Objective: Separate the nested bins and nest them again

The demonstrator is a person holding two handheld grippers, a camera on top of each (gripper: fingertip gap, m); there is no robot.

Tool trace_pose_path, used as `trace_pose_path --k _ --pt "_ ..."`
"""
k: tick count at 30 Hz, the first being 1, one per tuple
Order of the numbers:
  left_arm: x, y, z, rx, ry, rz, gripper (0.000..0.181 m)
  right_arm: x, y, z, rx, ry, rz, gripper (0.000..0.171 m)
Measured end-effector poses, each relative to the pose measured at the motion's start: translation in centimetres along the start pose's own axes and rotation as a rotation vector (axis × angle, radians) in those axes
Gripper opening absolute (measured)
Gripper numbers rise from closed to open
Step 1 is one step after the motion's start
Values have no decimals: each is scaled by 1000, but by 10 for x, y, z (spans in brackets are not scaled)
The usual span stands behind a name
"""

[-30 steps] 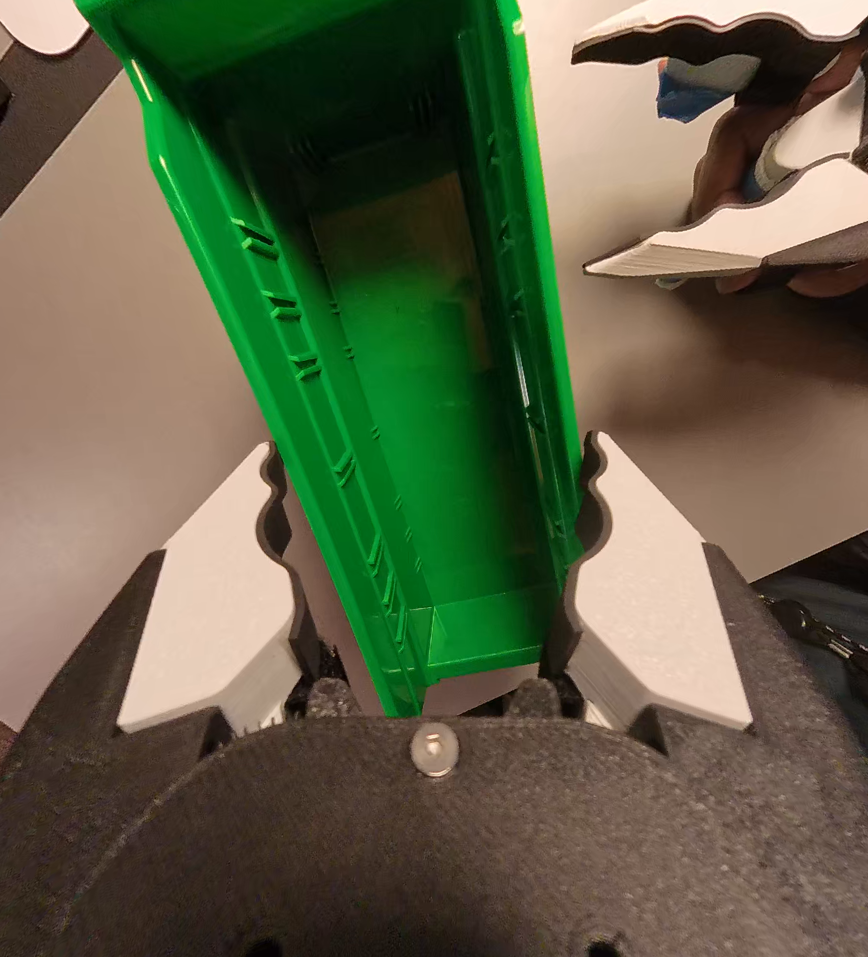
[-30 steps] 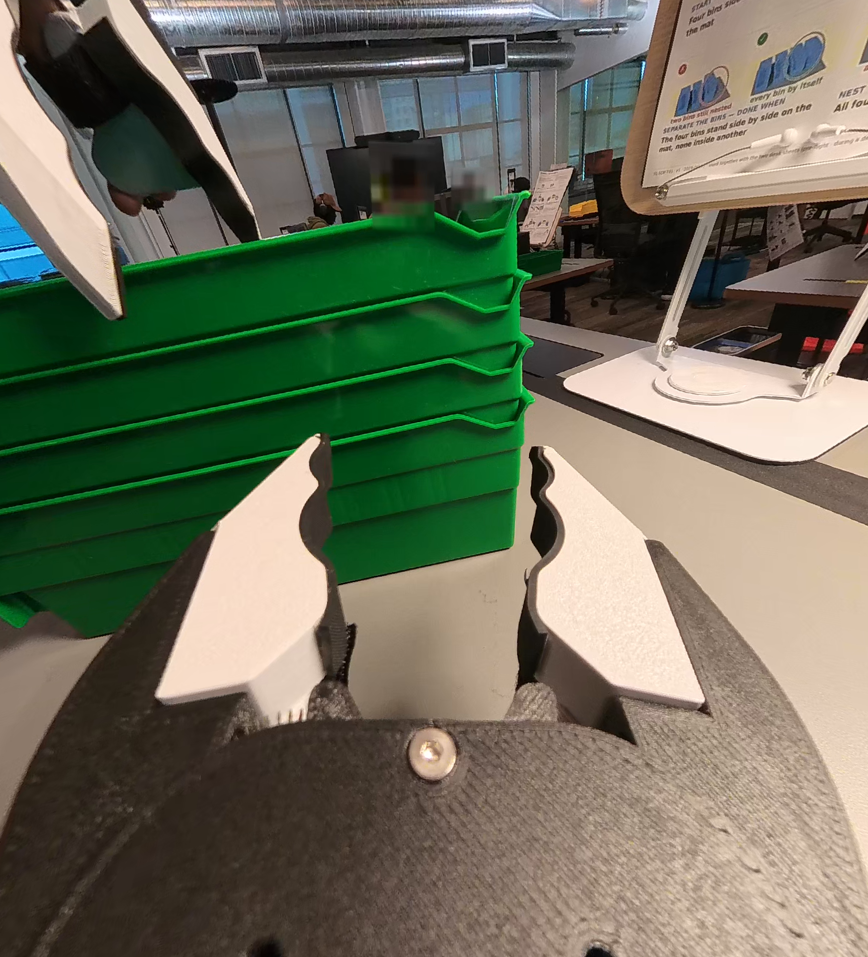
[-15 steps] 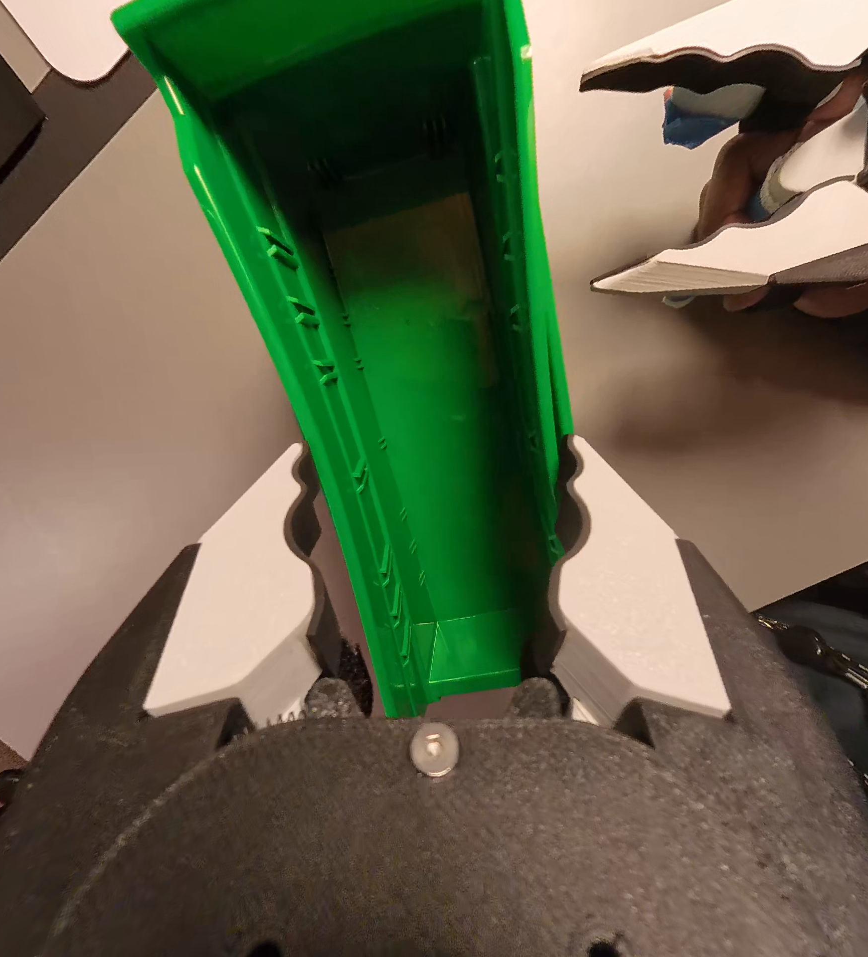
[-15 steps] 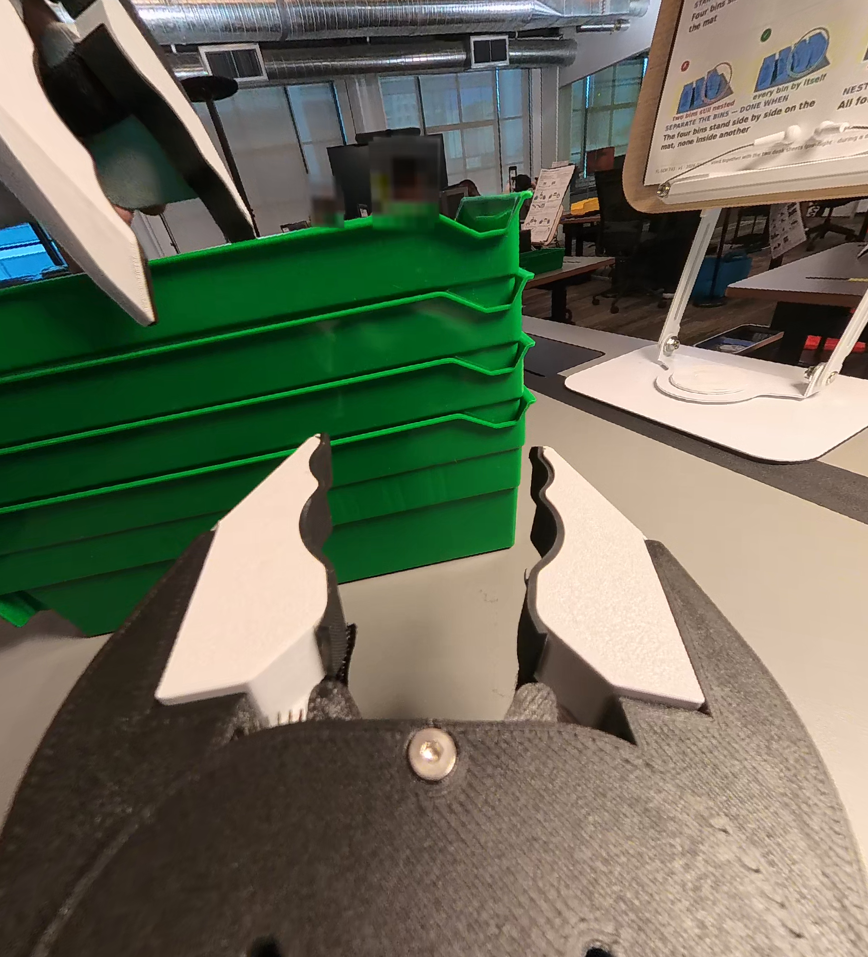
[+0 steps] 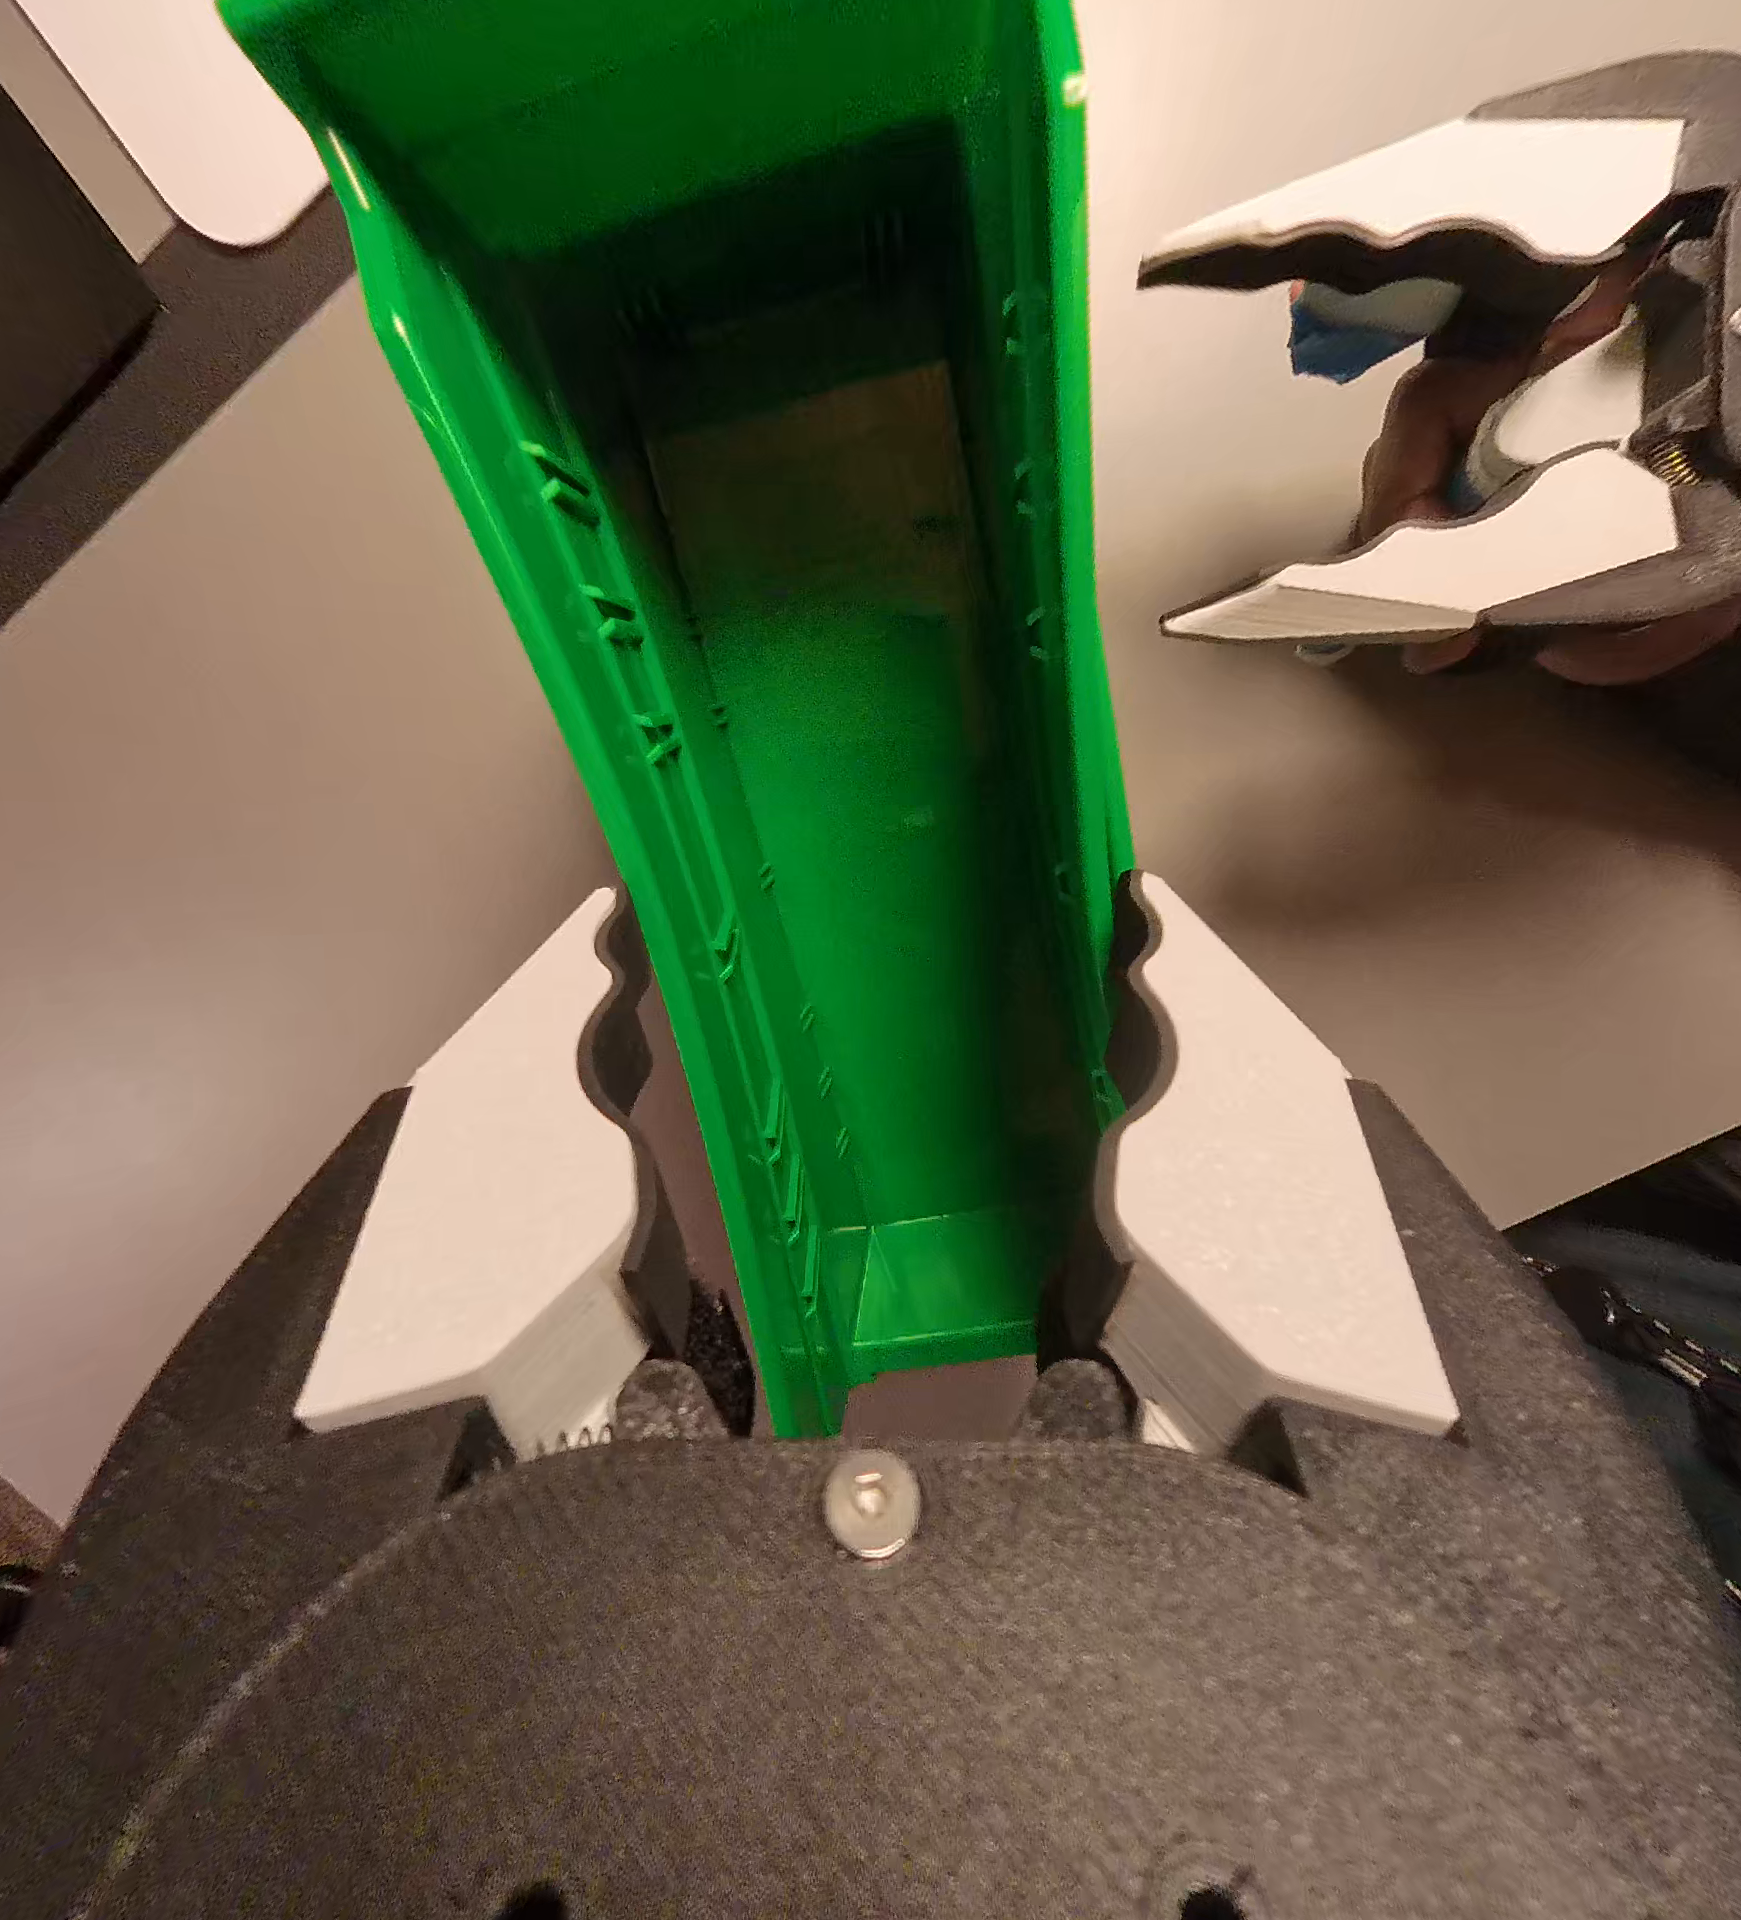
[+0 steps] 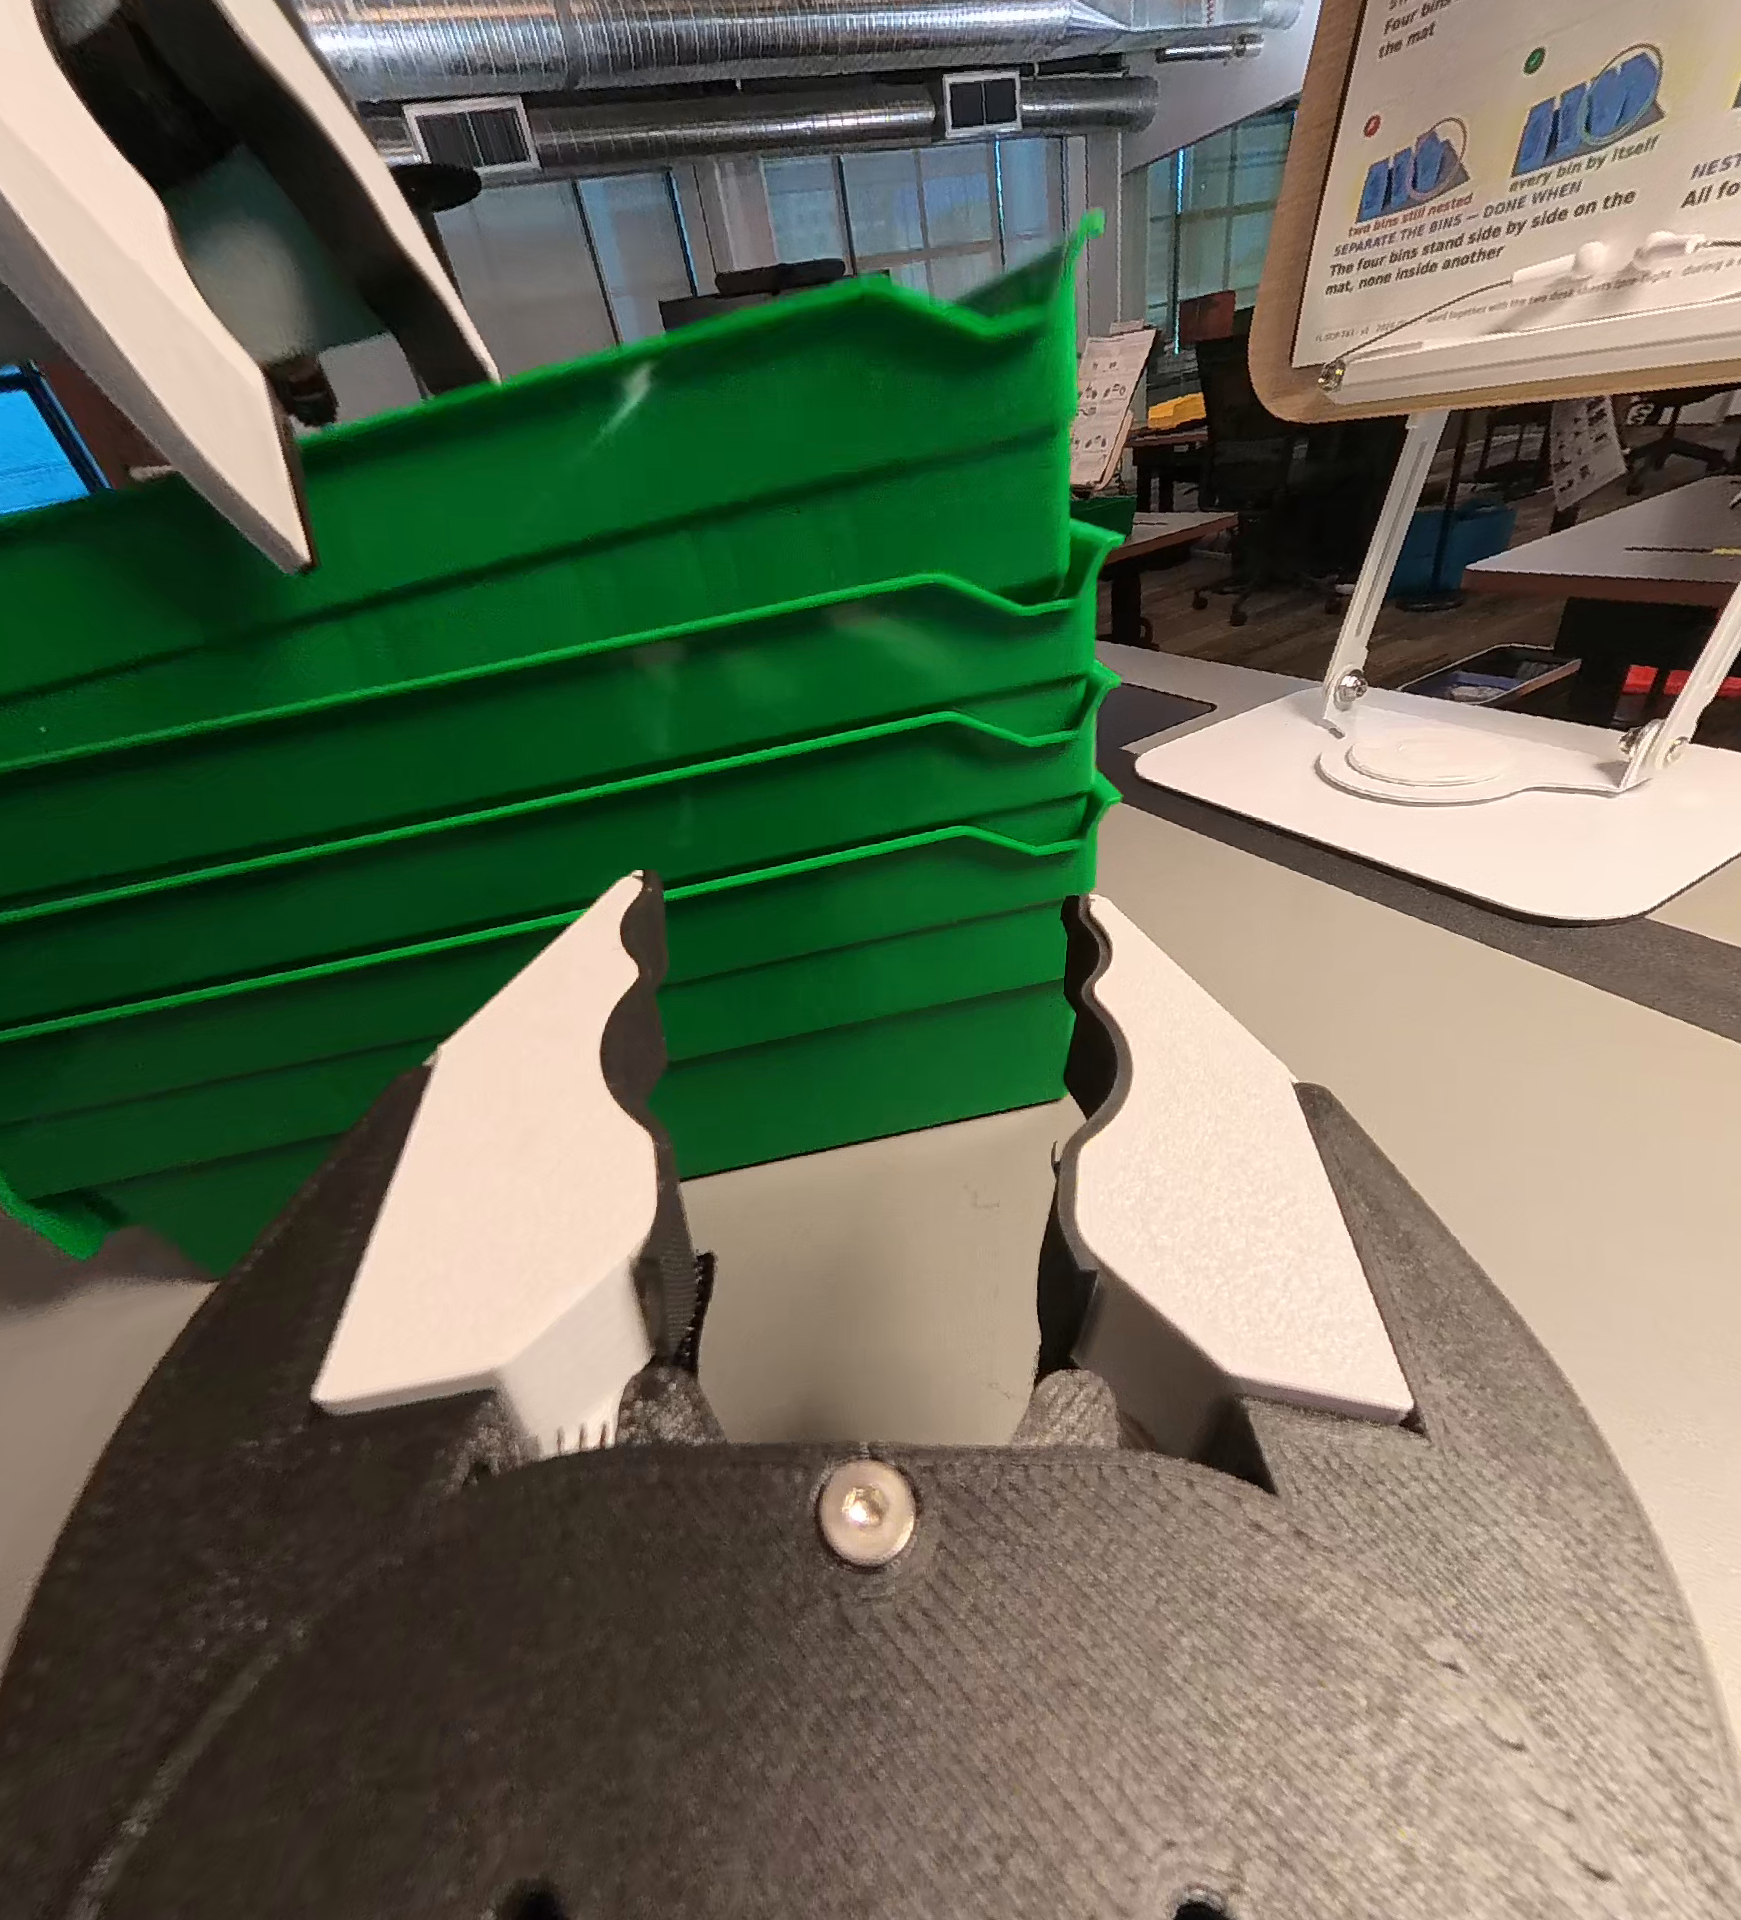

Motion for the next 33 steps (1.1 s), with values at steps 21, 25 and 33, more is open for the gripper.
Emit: trace_pose_path --k 21,25,33 --pt "55 -83 9 -257 -144 9 91 0 0 0 -4 -5 2 78" --pt "78 -98 27 -270 -187 -5 91 0 0 0 -5 -1 1 78" --pt "137 -83 88 -195 -306 -31 92 -2 -2 -1 -17 10 4 78"
Point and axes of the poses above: each gripper's, where its closed fingertips meet, y out along the fingers, z out of its underside, x = y × z across the jaws, the point moved 9 cm from there along -y, back along the fingers, and after that the axes turned 13 degrees about -z, right-handed, at the moved point
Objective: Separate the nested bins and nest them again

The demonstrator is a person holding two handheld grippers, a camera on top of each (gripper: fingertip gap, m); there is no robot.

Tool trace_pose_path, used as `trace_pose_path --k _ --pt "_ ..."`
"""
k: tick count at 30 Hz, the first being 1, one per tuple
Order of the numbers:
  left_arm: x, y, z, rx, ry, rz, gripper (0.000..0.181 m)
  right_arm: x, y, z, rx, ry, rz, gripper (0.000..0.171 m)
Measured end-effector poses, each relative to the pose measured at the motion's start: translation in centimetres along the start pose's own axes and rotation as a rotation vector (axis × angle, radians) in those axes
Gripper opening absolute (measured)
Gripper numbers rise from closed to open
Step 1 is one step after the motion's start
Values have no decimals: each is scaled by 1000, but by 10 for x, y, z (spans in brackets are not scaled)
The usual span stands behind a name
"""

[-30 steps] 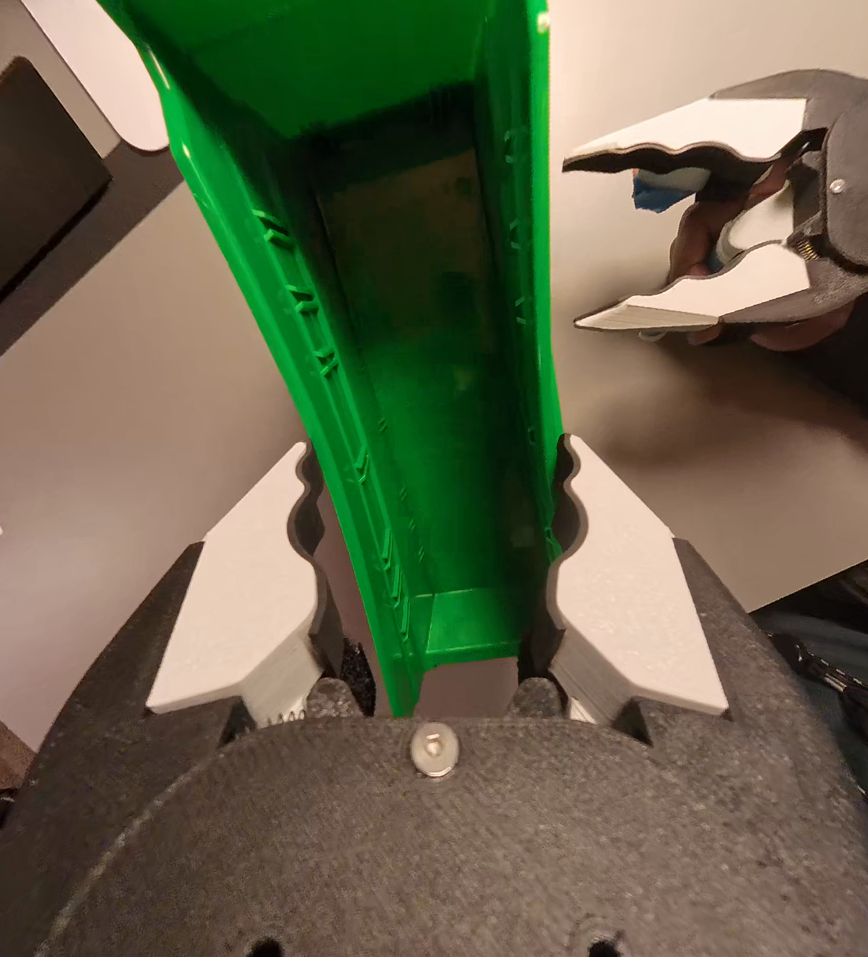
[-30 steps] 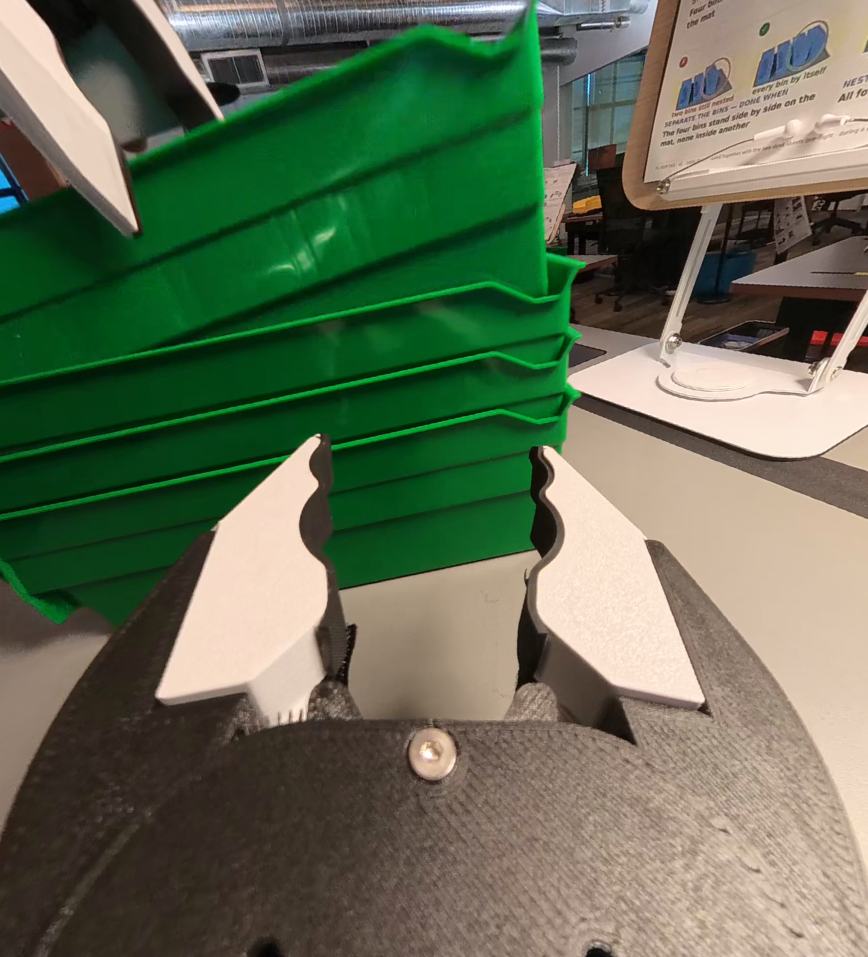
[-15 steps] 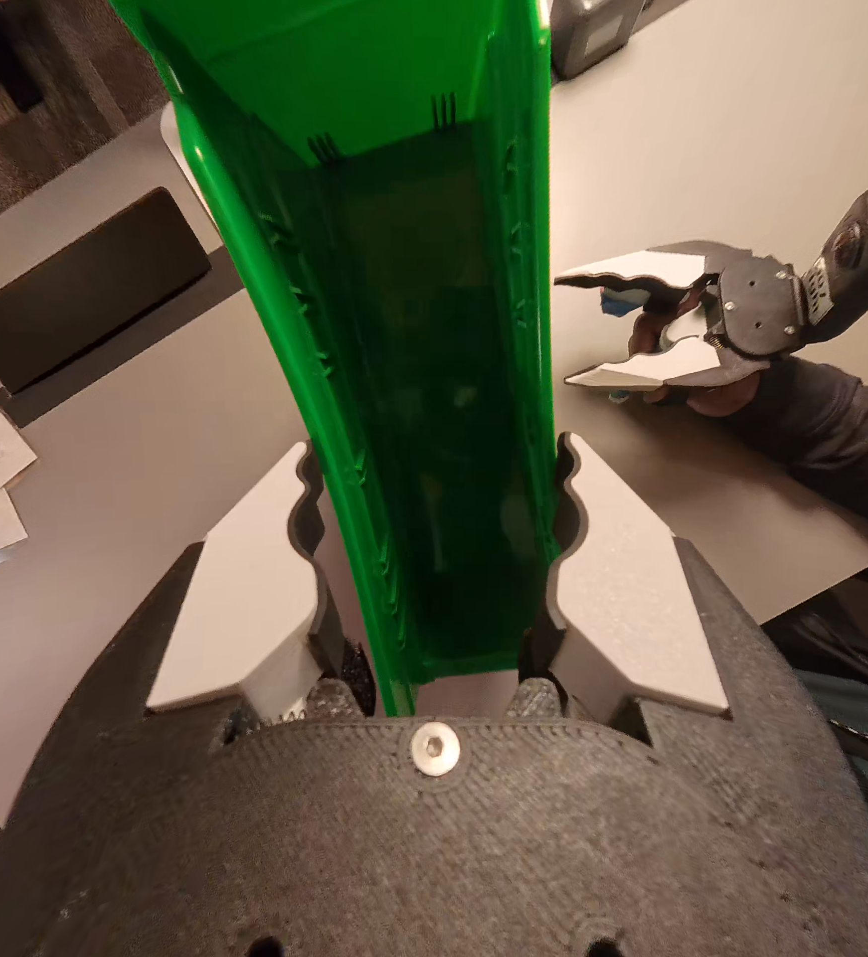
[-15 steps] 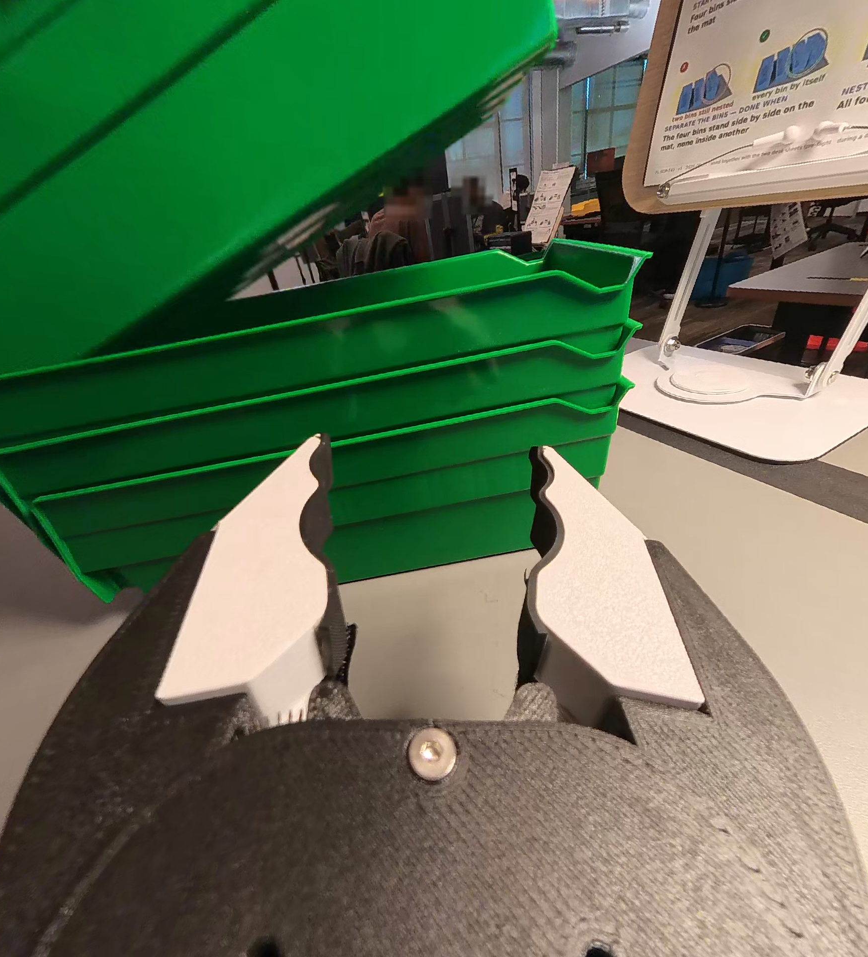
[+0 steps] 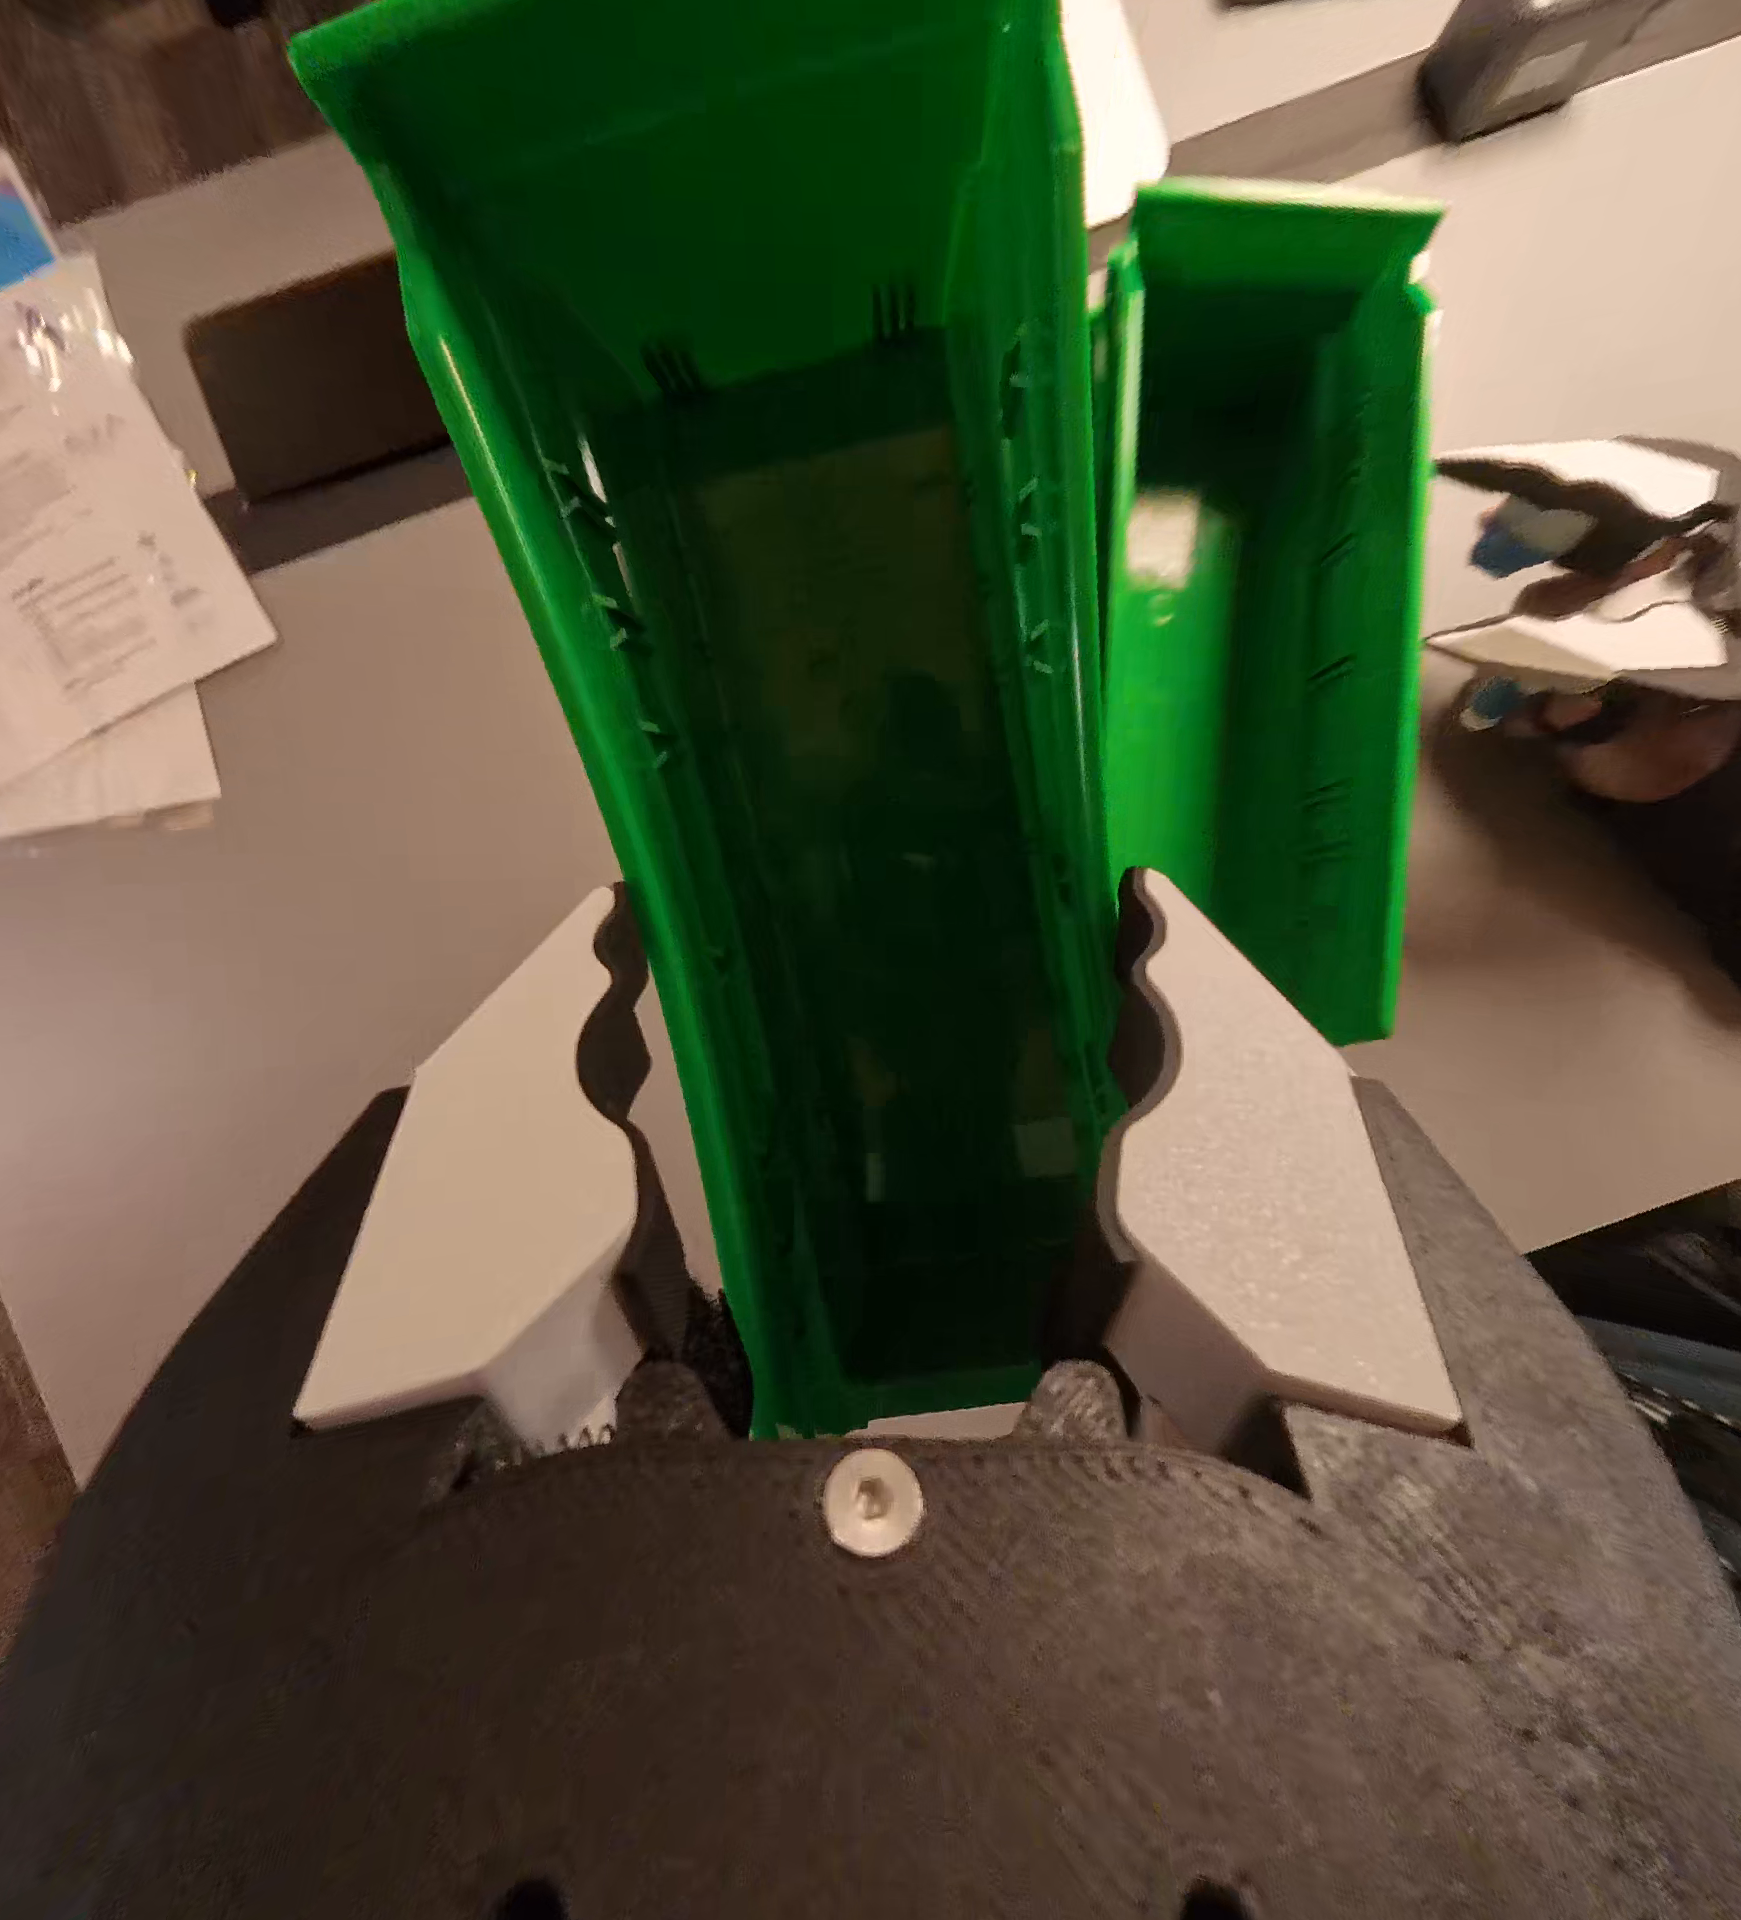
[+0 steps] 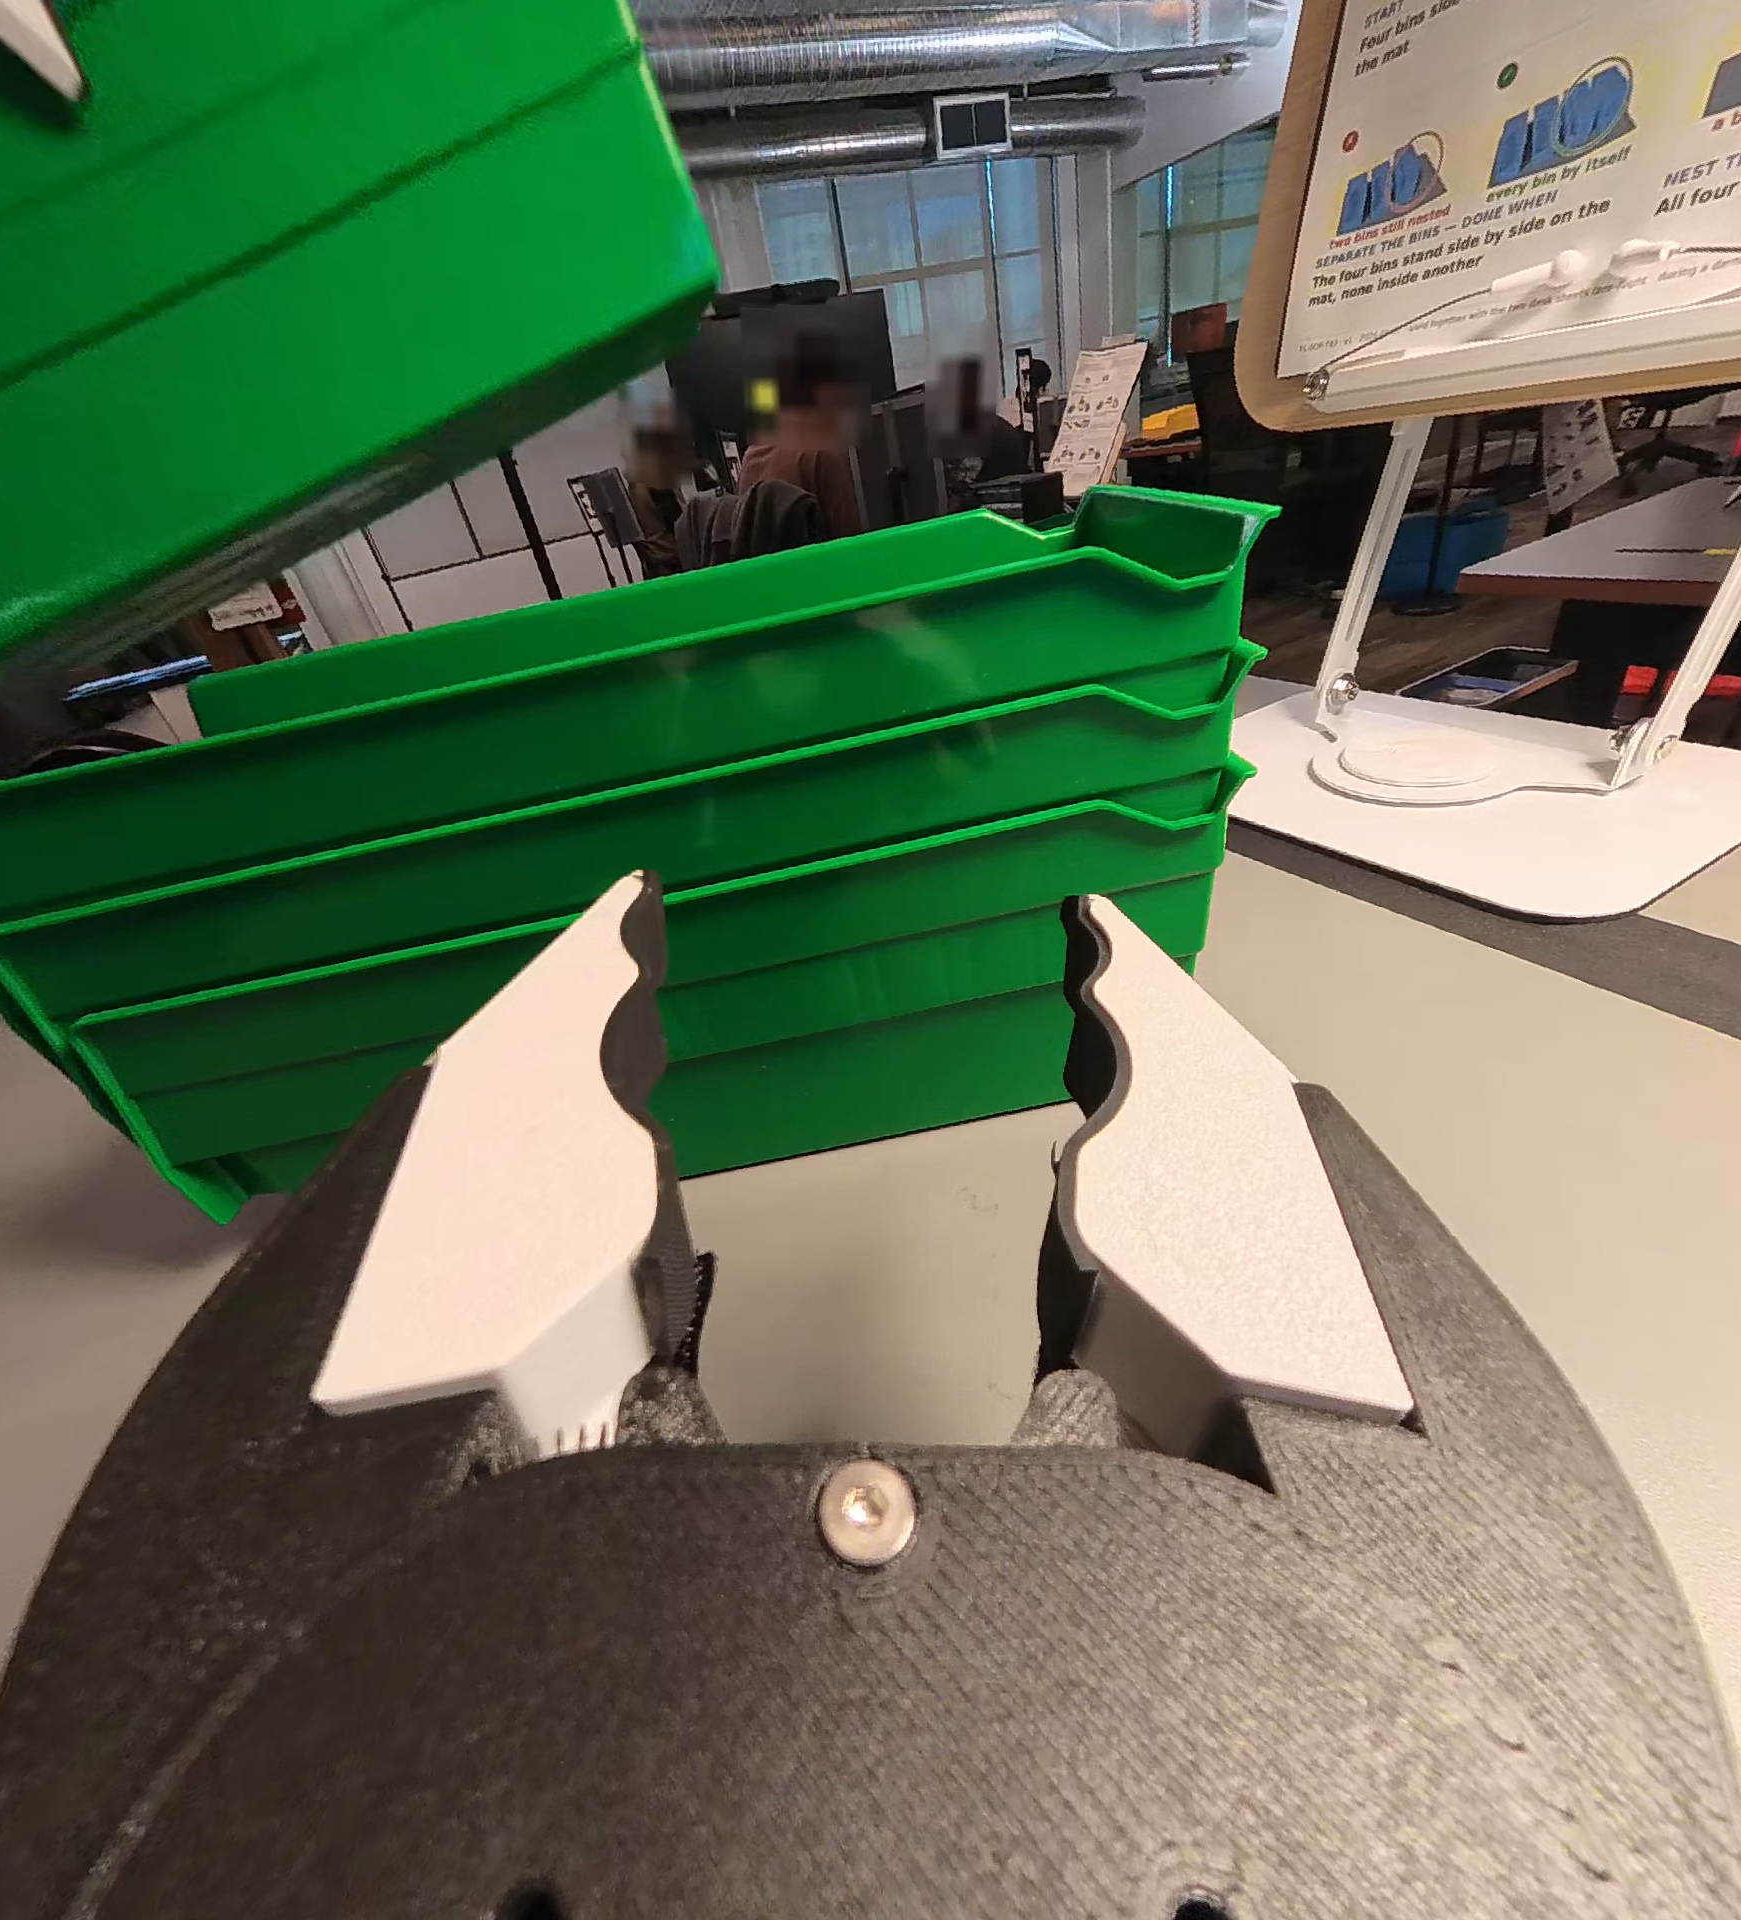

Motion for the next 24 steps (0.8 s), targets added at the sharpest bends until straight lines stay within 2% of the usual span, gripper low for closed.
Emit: trace_pose_path --k 12,17,20,24 --pt "106 118 114 272 -92 -25 95 1 -1 0 -9 -10 5 77" --pt "130 143 133 321 -65 -87 98 0 -2 0 -13 3 3 77" --pt "133 156 144 344 -60 -95 110 0 -2 0 -12 3 2 77" --pt "128 155 142 305 -9 -152 111 -1 -3 -1 -20 13 2 77"
Point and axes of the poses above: each gripper's, where its closed fingertips meet, y out along the fingers, z out of its underside, x = y × z across the jaws, the point moved 9 cm from there along -y, back along the fingers, and after that the axes turned 13 degrees about -z, right-handed, at the moved point
